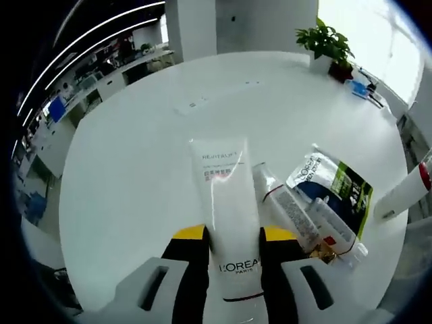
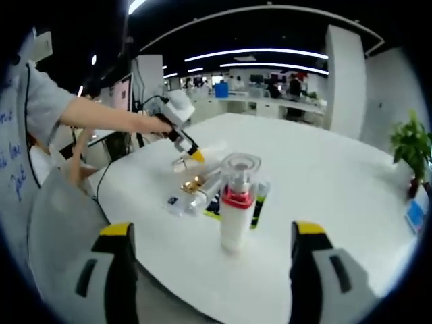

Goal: Arrange the skincare products in the storage area until every visible bottle or jar stands upright without overlapping.

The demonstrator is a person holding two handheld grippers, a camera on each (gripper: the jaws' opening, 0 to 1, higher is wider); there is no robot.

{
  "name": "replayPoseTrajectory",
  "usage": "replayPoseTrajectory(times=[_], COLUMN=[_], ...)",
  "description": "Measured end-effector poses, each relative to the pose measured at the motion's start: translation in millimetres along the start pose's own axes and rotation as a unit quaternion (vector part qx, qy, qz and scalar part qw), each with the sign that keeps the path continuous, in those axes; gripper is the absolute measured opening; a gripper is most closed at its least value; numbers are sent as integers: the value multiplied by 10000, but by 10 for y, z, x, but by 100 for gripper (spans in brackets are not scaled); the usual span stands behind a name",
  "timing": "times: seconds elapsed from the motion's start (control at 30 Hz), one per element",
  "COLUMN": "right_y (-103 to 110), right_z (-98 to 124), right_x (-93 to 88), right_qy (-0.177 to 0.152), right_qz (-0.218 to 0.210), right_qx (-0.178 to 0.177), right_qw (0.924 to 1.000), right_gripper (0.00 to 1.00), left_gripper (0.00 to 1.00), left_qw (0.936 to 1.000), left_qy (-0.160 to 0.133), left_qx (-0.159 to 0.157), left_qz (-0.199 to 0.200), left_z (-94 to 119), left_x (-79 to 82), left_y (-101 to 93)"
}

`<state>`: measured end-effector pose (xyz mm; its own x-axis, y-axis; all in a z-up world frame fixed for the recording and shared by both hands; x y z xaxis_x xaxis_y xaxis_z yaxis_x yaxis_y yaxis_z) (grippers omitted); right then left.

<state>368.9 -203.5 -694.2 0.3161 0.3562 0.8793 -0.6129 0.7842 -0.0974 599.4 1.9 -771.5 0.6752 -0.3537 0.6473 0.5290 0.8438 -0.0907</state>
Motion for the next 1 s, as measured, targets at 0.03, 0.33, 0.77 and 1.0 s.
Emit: replayPoseTrajectory(times=[0.03,0.33,0.77,1.0], right_y=[13,113,382,538], right_z=[11,97,203,181], right_x=[11,78,195,320], right_qy=[-35,-245,-623,-940], right_qz=[-30,-234,-749,-1301], right_qx=[8,1,185,368], right_qw=[10000,9994,9951,9863], right_gripper=[96,93,84,77], left_gripper=[24,25,25,25], left_qw=[10000,9983,9917,9886], left_qy=[-72,-535,-1092,-1196], left_qx=[-13,-218,-595,-803], left_qz=[-30,-110,-321,-426], left_z=[29,366,845,1051], left_x=[14,-77,-144,-296], left_y=[-9,-204,-577,-740])
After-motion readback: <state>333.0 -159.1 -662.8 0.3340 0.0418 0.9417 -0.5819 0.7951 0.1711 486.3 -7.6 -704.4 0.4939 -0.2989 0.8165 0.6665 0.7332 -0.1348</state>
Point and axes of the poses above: the point that each gripper's makers call its tool centre point, and the gripper's own axes: z roughly backward along the fingers, y roughly to its left, x roughly out of its top, the point moved 1 cm from there along z, roughly backward along the fingers, and after that the axes turned 7 degrees about z, right-handed, at the moved point
